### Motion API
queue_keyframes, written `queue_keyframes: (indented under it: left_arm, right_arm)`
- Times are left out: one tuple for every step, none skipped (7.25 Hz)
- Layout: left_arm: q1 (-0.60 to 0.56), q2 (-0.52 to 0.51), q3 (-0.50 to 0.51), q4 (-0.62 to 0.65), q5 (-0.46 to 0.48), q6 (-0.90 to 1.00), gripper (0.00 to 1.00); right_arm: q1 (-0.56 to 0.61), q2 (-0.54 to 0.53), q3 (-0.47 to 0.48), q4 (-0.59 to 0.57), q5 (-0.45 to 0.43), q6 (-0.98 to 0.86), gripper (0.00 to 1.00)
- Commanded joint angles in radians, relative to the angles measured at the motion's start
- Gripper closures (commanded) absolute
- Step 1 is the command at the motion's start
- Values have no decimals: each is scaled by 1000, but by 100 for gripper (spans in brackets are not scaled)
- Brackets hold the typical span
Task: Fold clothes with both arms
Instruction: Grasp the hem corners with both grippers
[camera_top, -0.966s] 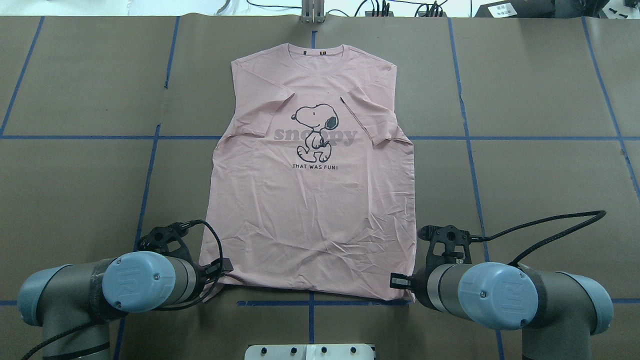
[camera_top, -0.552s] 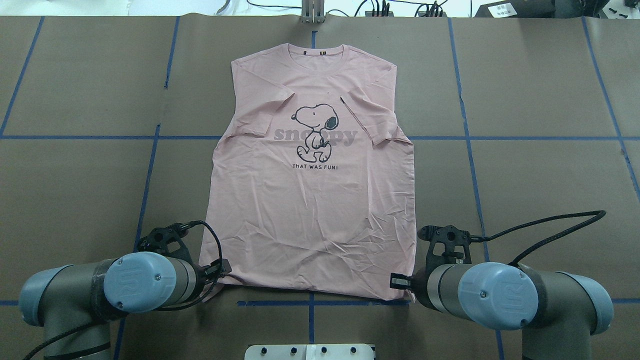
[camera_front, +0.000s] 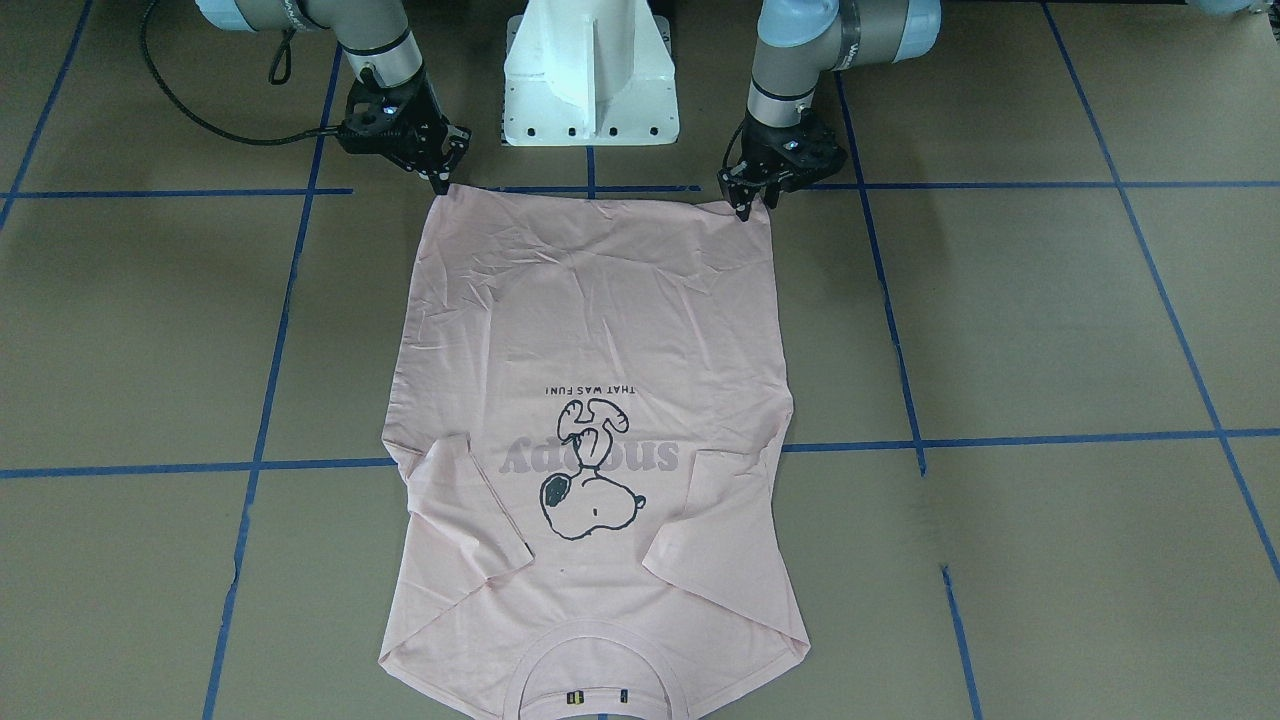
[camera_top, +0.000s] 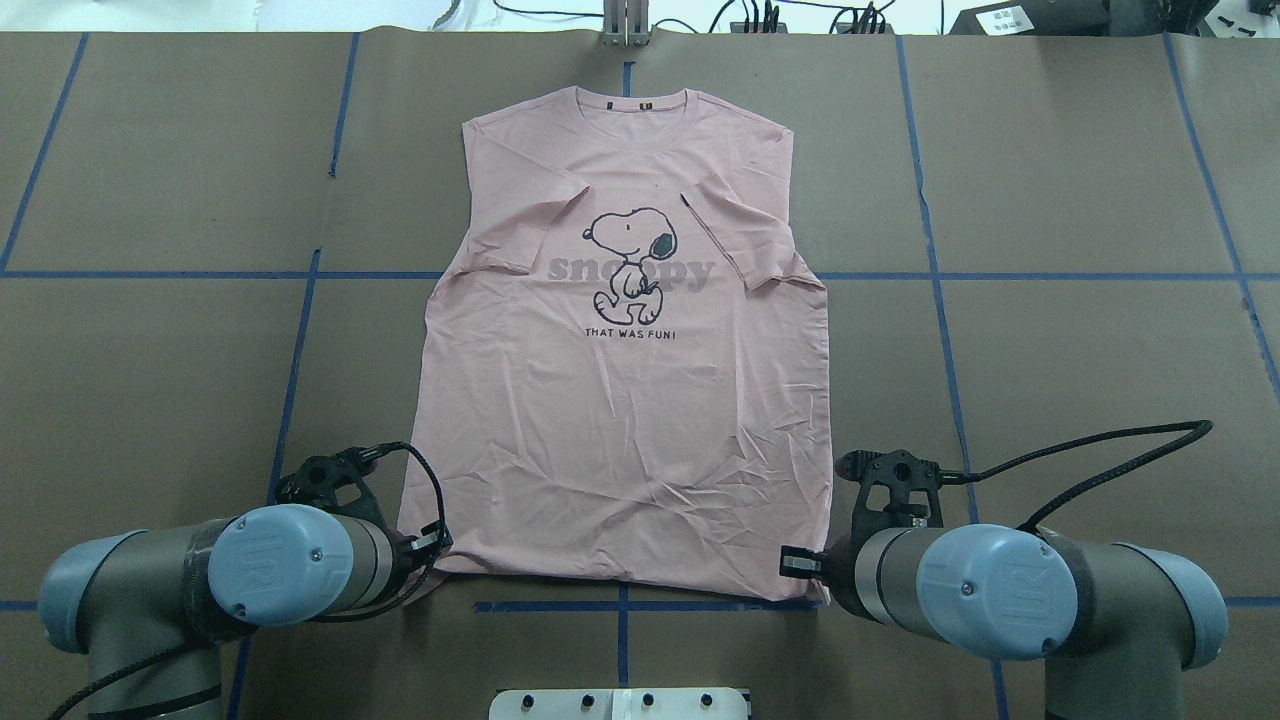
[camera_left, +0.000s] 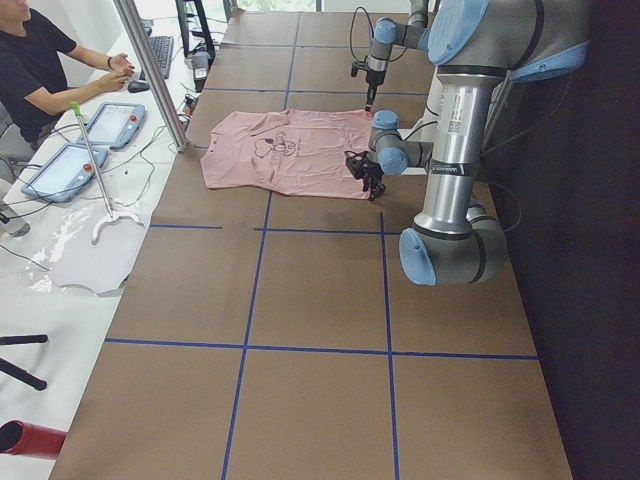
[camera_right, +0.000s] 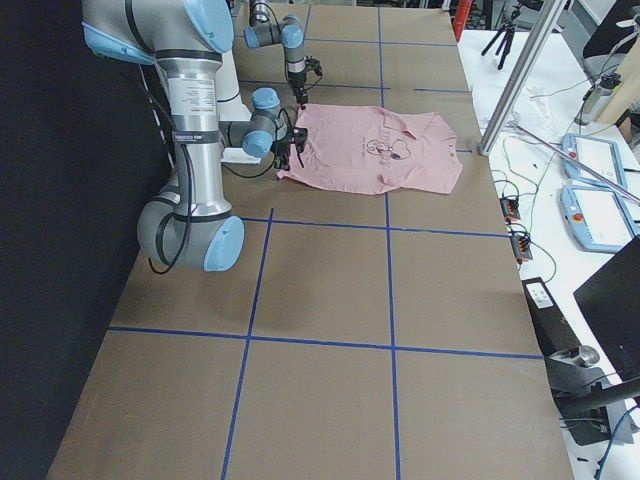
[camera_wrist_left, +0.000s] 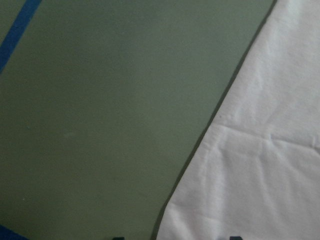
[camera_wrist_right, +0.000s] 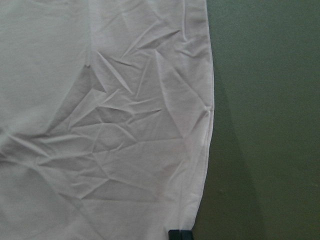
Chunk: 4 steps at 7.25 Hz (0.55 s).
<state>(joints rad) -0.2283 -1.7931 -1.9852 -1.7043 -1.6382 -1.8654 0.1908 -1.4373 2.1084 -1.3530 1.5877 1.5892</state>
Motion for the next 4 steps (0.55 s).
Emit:
queue_keyframes:
  left_arm:
    - [0,0,-7,0,-3,2,100]
    - [0,-3,-10,0,-3,2,100]
    - [0,-6,-17,0,-3,2,100]
    - [-3,0,-53,2,-8,11,100]
  right_arm:
    - [1,0,1,0,0,0,100]
    - [1,0,-1,0,0,0,100]
    - [2,0,-1,0,2,-2,100]
    - [12,-2,4,2,21,-5,100]
